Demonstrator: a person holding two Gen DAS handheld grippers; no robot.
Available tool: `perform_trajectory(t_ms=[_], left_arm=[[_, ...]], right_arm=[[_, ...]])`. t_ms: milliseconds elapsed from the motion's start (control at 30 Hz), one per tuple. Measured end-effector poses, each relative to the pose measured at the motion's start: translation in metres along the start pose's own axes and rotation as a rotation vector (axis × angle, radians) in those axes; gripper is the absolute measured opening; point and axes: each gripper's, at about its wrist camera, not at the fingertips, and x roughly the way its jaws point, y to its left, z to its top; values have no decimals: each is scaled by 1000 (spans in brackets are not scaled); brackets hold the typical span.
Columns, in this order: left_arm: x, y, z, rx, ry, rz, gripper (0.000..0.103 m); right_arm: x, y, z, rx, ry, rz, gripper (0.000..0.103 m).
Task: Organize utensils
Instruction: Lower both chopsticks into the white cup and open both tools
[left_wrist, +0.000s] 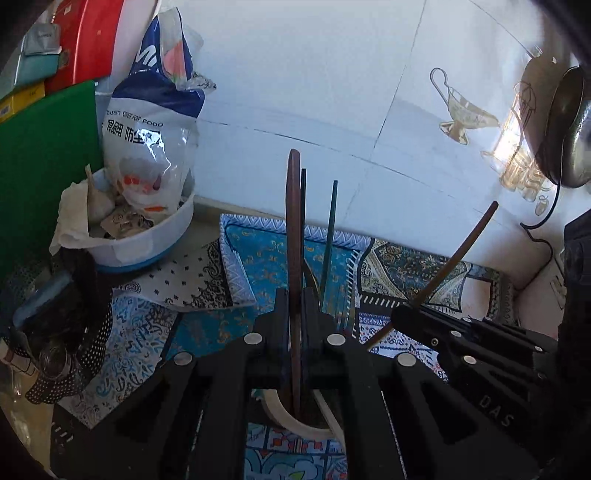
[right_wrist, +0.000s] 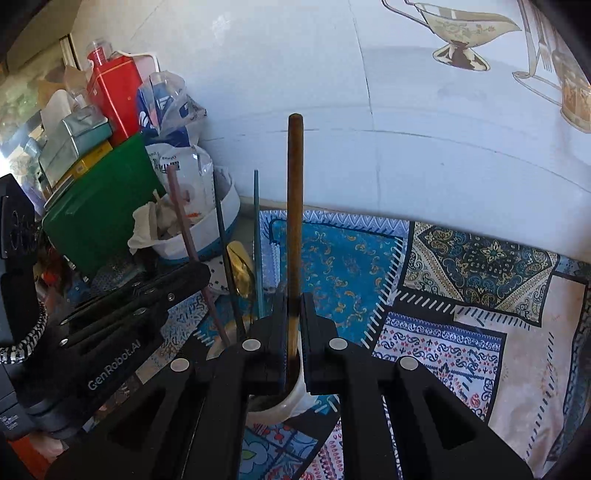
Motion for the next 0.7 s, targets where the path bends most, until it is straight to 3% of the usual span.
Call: perform_trajectory(t_ms=[300, 367, 433, 700], left_arm=[[-30, -1, -2, 30, 51, 4, 4], [-39, -3, -1, 37, 50, 10, 4], [-46, -4, 0, 43, 55, 14, 5], [-92, -18, 5, 93, 22, 18, 13]], right_arm=[[-4, 6, -9, -11, 88, -10, 7], [-9, 7, -9, -10, 98, -12, 17], [-17, 9, -10, -5, 95, -17, 24], [-62, 13, -9, 14, 32, -29, 25]])
